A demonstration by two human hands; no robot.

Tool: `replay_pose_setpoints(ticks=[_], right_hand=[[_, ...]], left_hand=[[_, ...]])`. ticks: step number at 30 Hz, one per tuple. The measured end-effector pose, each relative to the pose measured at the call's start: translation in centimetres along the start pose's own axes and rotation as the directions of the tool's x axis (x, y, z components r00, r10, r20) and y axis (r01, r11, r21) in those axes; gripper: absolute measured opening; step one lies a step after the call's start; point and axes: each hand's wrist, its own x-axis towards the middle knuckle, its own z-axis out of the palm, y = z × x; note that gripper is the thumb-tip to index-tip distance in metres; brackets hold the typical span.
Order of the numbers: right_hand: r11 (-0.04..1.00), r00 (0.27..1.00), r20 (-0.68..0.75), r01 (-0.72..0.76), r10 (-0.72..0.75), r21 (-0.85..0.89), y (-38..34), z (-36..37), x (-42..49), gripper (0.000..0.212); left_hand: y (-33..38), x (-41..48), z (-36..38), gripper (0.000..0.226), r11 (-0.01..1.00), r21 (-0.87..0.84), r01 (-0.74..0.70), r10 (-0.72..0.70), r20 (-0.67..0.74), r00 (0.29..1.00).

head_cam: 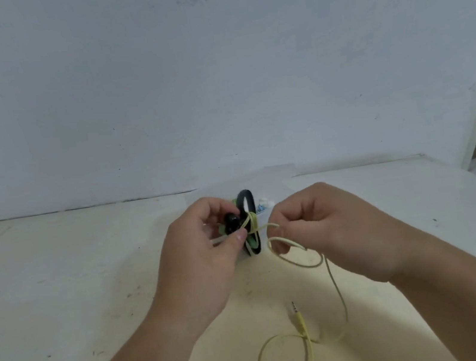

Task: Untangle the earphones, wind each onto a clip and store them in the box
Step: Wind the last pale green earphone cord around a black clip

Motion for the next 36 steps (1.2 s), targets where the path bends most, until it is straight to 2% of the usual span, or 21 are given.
replay_pose_setpoints(ticks=[3,6,8,11,14,15,17,19,20,24,30,32,36], right_hand=[[0.997,0.99,-0.12,-0.072,0.074,0.021,0.4,-1.2,0.0,0.024],[0.978,0.97,-0.208,-0.153,0.122,-0.139,1.3,-2.3,0.0,0.016],[0.934,0.972,-0.213,-0.168,0.103,-0.315,1.7,-2.4,0.2,0.019],[0.826,0.974,-0.208,-0.188,0.089,-0.531,2.4,-2.1,0.3,0.017],[0.784,0.981,-0.161,-0.183,0.107,-0.593,2.9,-2.2,0.4,0.014],[0.811,0.986,-0.128,-0.163,0.109,-0.563,2.9,-2.2,0.4,0.015],[0.922,0.992,-0.095,-0.11,0.08,-0.371,2.7,-2.2,0.6,0.019],[0.986,0.99,-0.126,-0.086,0.067,-0.146,2.3,-2.0,0.6,0.018],[0.991,0.986,-0.155,-0.074,0.057,-0.107,2.2,-1.9,0.6,0.018],[0.983,0.969,-0.247,-0.065,0.021,-0.172,2.8,-1.4,1.1,0.022],[0.989,0.971,-0.235,-0.083,0.052,-0.124,3.2,-1.2,1.3,0.024],[0.988,0.98,-0.171,-0.123,0.105,-0.097,3.6,-1.1,1.3,0.025],[0.99,0.987,0.08,-0.138,0.136,0.023,3.6,0.0,1.2,0.028]], left_hand=[[-0.1,-0.1,0.1,0.032,0.999,0.042,-0.02,0.017,0.068,0.998],[-0.2,0.2,-0.1,0.032,1.0,0.0,-0.002,0.002,0.066,0.998],[-0.2,0.3,-0.3,0.032,0.999,-0.034,0.026,-0.023,0.073,0.997],[-0.3,0.2,-0.3,0.031,0.999,0.043,0.027,-0.031,0.101,0.994],[-0.5,0.1,-0.3,0.031,0.986,0.169,-0.016,0.001,0.09,0.996],[-0.5,0.1,-0.3,0.031,0.977,0.211,-0.027,0.009,0.084,0.996],[-0.6,0.1,-0.4,0.03,0.959,0.28,-0.036,0.01,0.094,0.996],[-0.5,-0.1,-0.4,0.03,0.965,0.262,-0.025,-0.011,0.133,0.991],[-0.3,-0.1,-0.3,0.03,0.975,0.221,-0.008,-0.027,0.158,0.987],[0.5,-0.5,-0.2,0.025,0.997,0.028,0.069,-0.074,0.275,0.959],[0.7,-0.7,-0.2,0.017,0.966,-0.209,0.15,-0.052,0.412,0.91],[0.8,-0.7,-0.1,0.018,0.928,-0.331,0.17,-0.019,0.415,0.91],[0.8,-0.3,-0.2,0.02,0.839,-0.518,0.164,-0.006,0.293,0.956]])
